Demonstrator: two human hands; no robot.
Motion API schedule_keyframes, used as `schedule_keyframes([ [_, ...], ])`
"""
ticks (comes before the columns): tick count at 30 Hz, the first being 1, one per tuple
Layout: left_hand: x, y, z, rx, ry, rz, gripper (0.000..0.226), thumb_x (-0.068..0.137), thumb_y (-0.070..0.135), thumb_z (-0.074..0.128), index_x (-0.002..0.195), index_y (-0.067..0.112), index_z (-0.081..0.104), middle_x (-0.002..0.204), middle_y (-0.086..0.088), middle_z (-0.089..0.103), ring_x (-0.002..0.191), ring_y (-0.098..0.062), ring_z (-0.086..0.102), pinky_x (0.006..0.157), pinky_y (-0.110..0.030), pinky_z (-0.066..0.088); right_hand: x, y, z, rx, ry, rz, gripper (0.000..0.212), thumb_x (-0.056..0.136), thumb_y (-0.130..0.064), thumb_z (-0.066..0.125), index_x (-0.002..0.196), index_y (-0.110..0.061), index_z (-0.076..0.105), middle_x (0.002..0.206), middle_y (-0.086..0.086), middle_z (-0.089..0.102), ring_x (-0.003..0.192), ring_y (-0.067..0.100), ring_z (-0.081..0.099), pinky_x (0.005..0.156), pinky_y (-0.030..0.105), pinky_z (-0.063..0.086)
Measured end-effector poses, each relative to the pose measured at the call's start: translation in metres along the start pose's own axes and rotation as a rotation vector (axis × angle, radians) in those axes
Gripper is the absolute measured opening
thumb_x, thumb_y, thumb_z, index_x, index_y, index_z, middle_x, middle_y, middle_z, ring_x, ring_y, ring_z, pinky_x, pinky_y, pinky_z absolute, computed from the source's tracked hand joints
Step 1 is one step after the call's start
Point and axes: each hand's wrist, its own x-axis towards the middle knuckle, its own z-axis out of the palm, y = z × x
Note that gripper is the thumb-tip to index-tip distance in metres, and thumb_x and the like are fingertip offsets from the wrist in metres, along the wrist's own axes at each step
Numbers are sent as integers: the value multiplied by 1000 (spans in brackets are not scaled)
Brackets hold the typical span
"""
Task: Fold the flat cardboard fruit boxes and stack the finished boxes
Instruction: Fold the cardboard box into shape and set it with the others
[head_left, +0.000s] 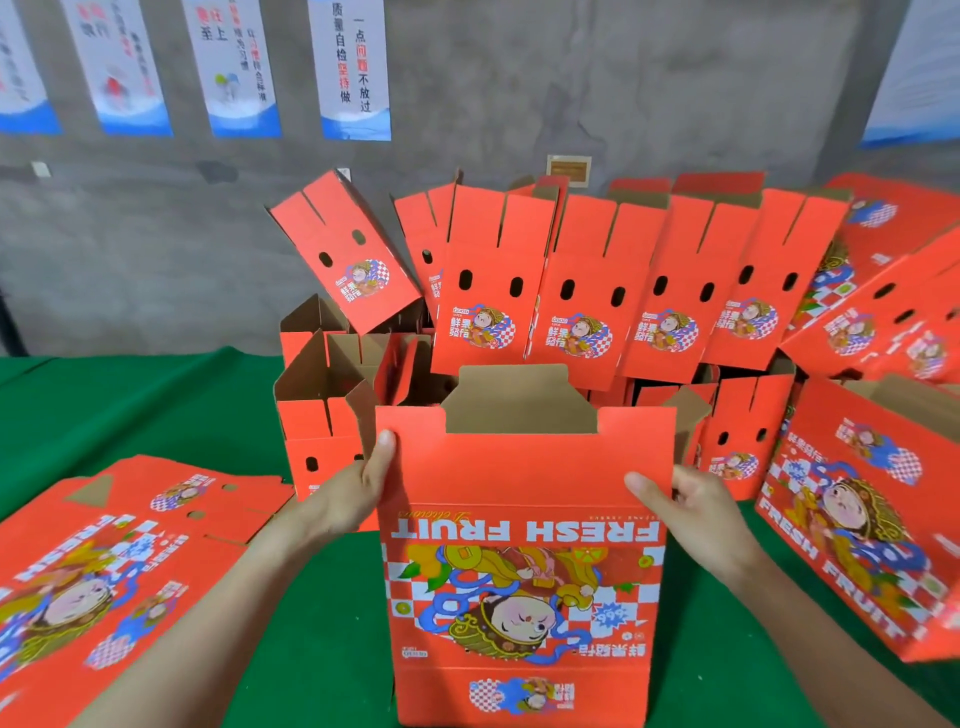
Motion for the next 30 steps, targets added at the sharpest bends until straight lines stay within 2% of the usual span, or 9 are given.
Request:
schedule_keyframes([
  [3, -3, -11, 19, -268, 75, -15, 81, 78, 75, 18, 100, 15, 67, 100, -3, 72, 95, -16, 67, 87, -34, 51, -5, 3, 3, 56, 72, 45, 75, 80, -64, 41, 86, 8, 65, 84, 19, 70, 79, 32, 68, 83, 50, 52],
  [7, -4, -9, 42, -436, 226, -35, 50, 100, 47, 31, 84, 14, 65, 77, -3, 74, 74, -17, 70, 66, -28, 49, -5, 8, 7, 55, 246, 68, 79, 81, -59, 48, 72, 19, 50, 72, 33, 55, 59, 37, 55, 62, 44, 45],
  [10, -7, -6, 51, -394, 253, 4, 31, 103, 27, 36, 95, 16, 63, 91, -7, 70, 90, -27, 66, 84, -38, 51, -2, 11, 7, -71, 335, 37, 61, 89, -35, 62, 50, 2, 33, 59, 20, 39, 53, 29, 39, 53, 37, 31],
  [12, -9, -5, 54, -316, 265, 60, 23, 102, 20, 39, 110, 19, 61, 103, -3, 68, 99, -26, 64, 92, -41, 49, 1, 17, 7, -153, 373, 26, 57, 88, -23, 68, 49, -2, 32, 58, 12, 42, 56, 28, 41, 54, 35, 30],
  [14, -12, -3, 55, -154, 325, 91, 30, 100, 16, 45, 128, 11, 54, 117, -3, 61, 107, -25, 59, 95, -35, 46, 3, 19, 8, -218, 376, 35, 37, 85, -18, 71, 58, 1, 54, 73, 3, 57, 78, 25, 56, 66, 33, 36],
  [16, -14, -1, 54, 25, 361, 115, 39, 97, 12, 48, 135, 3, 47, 129, -13, 56, 115, -30, 55, 97, -35, 43, 3, 19, 10, -265, 358, 60, 15, 82, -15, 74, 89, -3, 69, 101, 2, 60, 108, 22, 54, 84, 22, 34],
  [19, -19, 2, 53, 158, 338, 151, 35, 96, 8, 46, 130, 0, 50, 137, -19, 48, 118, -35, 52, 97, -38, 42, 2, 16, 10, -336, 317, 70, 53, 82, -14, 73, 130, 1, 54, 133, 12, 47, 129, 22, 40, 103, 20, 25],
  [26, -34, -9, 46, 268, 388, 302, 44, 89, -4, 48, 133, -3, 47, 159, -7, 9, 145, -22, 20, 105, -3, 9, -3, 8, 10, -447, 291, -102, 57, 77, -9, 77, 128, 3, 55, 133, 13, 52, 128, 29, 43, 107, 25, 24],
  [30, -31, -16, 47, 468, 350, 311, 52, 87, -3, 50, 138, -1, 41, 160, -7, 0, 146, -32, 10, 119, -33, 7, -5, 17, 19, -561, 245, -176, 56, 70, 5, 78, 121, 12, 57, 127, 23, 57, 118, 42, 48, 107, 38, 29],
])
